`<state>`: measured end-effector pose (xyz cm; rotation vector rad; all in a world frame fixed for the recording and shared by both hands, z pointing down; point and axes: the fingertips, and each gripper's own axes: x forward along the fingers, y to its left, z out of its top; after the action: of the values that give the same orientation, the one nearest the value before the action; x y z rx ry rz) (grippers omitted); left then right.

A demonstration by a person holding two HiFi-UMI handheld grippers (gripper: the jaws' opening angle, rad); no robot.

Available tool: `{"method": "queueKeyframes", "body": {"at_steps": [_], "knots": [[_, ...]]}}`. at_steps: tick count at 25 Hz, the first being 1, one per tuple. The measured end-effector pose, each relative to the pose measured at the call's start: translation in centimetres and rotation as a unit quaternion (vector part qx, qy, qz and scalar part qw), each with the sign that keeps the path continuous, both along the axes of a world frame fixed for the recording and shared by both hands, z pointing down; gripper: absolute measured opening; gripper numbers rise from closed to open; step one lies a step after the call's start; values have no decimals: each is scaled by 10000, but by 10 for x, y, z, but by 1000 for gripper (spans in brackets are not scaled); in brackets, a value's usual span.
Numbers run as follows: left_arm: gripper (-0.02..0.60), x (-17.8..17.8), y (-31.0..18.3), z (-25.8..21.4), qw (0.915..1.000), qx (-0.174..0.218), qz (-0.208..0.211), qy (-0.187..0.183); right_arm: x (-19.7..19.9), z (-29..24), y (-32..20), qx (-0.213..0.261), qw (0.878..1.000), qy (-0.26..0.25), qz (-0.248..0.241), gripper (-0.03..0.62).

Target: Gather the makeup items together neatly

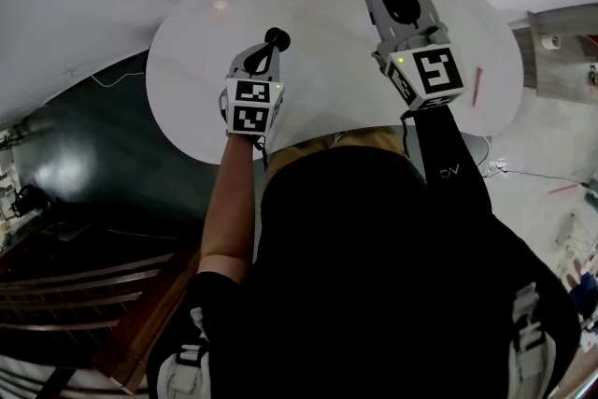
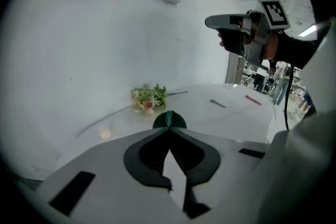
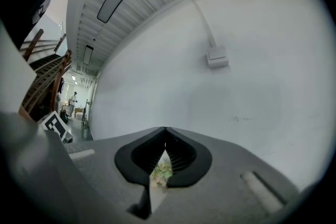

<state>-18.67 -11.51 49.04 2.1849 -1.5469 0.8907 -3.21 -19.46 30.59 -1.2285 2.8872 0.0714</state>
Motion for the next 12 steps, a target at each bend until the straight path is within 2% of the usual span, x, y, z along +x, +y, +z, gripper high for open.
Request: {"method": "queueKeyframes", "body": {"at_steps": [6,12], "knots": [[11,39,-8,37,9980,-395,445,-212,40,5,-4,-83,9991,60,413,5],[11,57,-9,91,9914,-1004,711,-443,66,10,-2,-136,9979,128,615,5]]}}
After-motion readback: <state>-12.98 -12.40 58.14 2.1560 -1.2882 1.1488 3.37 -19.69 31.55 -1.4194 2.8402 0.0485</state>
